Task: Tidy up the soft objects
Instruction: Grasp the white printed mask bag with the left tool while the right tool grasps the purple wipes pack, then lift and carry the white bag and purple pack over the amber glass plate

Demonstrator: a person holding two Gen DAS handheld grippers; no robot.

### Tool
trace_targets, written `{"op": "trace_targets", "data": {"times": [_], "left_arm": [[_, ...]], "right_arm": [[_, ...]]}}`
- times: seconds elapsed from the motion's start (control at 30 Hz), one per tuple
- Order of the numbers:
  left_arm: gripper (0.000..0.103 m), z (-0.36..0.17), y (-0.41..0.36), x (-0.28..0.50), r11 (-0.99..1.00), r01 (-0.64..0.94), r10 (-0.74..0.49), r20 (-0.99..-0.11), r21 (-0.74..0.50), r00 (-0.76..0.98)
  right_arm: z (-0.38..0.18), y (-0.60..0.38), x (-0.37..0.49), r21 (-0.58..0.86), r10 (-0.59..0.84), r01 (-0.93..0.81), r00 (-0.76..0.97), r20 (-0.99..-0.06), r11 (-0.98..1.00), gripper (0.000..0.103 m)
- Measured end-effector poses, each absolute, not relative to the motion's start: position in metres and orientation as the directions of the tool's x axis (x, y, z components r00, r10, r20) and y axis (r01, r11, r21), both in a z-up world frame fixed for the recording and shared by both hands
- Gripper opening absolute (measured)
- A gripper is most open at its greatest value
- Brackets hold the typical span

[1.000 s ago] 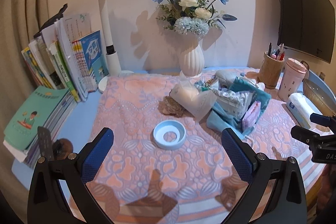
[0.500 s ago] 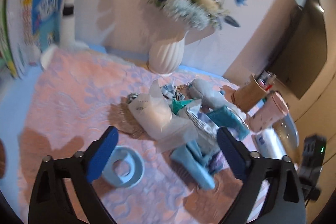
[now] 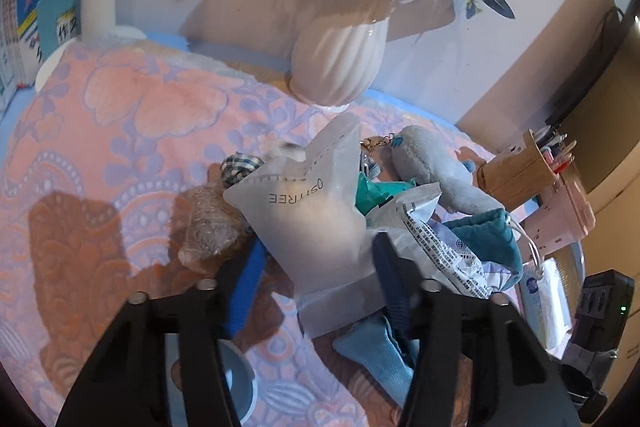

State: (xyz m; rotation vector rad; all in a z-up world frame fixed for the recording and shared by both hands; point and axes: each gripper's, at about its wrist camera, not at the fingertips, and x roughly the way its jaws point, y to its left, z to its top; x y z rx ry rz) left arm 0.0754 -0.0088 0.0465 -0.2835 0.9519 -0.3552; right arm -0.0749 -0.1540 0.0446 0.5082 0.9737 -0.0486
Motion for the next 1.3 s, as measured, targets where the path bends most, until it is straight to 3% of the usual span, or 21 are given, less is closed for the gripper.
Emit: {"op": "trace_targets", "data": {"times": [0.13, 0.3, 0.43, 0.53, 0.6, 0.7, 0.73, 0.77, 0.83, 0.97, 1.0, 1.1, 1.23, 1.27, 1.3], "left_arm": [[0.026, 0.054, -0.010, 0.069, 0.907, 0.199, -0.416, -0.725, -0.370, 0.548], [0.026, 0.081, -0.006, 0.045, 0.892, 0.259, -0.451, -0.676, -0.371, 0.583], [0.026, 0.112, 0.002, 0.013, 0.875, 0.325, -0.483, -0.635, -0.357, 0.602], [0.026, 0.125, 0.004, -0.010, 0.867, 0.374, -0.496, -0.649, -0.330, 0.577], [0.026, 0.121, -0.001, -0.027, 0.867, 0.404, -0.480, -0.703, -0.291, 0.524], [0.026, 0.102, -0.010, -0.045, 0.869, 0.428, -0.449, -0.755, -0.246, 0.477], [0.026, 0.091, -0.015, -0.050, 0.868, 0.438, -0.438, -0.773, -0.233, 0.458], [0.026, 0.084, -0.016, -0.055, 0.868, 0.440, -0.436, -0.781, -0.232, 0.447], [0.026, 0.067, -0.021, -0.059, 0.859, 0.440, -0.448, -0.802, -0.262, 0.397], [0.035, 0.045, -0.027, -0.058, 0.875, 0.399, -0.434, -0.811, -0.275, 0.393], [0.044, 0.042, -0.026, -0.056, 0.883, 0.378, -0.427, -0.810, -0.278, 0.402], [0.071, 0.035, -0.022, -0.052, 0.890, 0.327, -0.436, -0.805, -0.318, 0.402], [0.070, 0.024, -0.025, -0.049, 0.891, 0.288, -0.445, -0.803, -0.351, 0.396], [0.068, 0.022, -0.027, -0.050, 0.892, 0.283, -0.445, -0.801, -0.354, 0.401], [0.049, 0.021, -0.029, -0.051, 0.890, 0.279, -0.450, -0.795, -0.362, 0.405]], "right_arm": [[0.049, -0.154, -0.083, 0.391, 0.182, 0.237, 0.601, -0.778, 0.889, 0.042], [0.073, -0.160, -0.109, 0.376, 0.149, 0.206, 0.672, -0.725, 0.903, 0.032], [0.099, -0.169, -0.131, 0.326, 0.094, 0.195, 0.713, -0.695, 0.925, 0.017], [0.108, -0.171, -0.141, 0.273, 0.087, 0.169, 0.684, -0.724, 0.947, 0.017], [0.105, -0.173, -0.148, 0.235, 0.073, 0.166, 0.652, -0.755, 0.958, 0.017], [0.094, -0.179, -0.158, 0.242, 0.091, 0.161, 0.623, -0.777, 0.957, 0.023], [0.088, -0.179, -0.159, 0.236, 0.090, 0.163, 0.613, -0.785, 0.958, 0.039], [0.082, -0.179, -0.158, 0.231, 0.090, 0.164, 0.596, -0.798, 0.959, 0.066], [0.072, -0.177, -0.156, 0.243, 0.120, 0.137, 0.585, -0.802, 0.960, 0.079], [0.053, -0.169, -0.138, 0.241, 0.148, 0.100, 0.553, -0.820, 0.965, 0.079], [0.049, -0.167, -0.134, 0.230, 0.142, 0.095, 0.548, -0.824, 0.969, 0.079], [0.036, -0.160, -0.121, 0.182, 0.116, 0.076, 0.526, -0.842, 0.980, 0.063], [0.033, -0.148, -0.119, 0.101, 0.056, 0.053, 0.545, -0.836, 0.993, 0.040], [0.033, -0.147, -0.121, 0.090, 0.048, 0.049, 0.550, -0.834, 0.995, 0.039], [0.034, -0.147, -0.123, 0.091, 0.049, 0.049, 0.555, -0.831, 0.995, 0.039]]}}
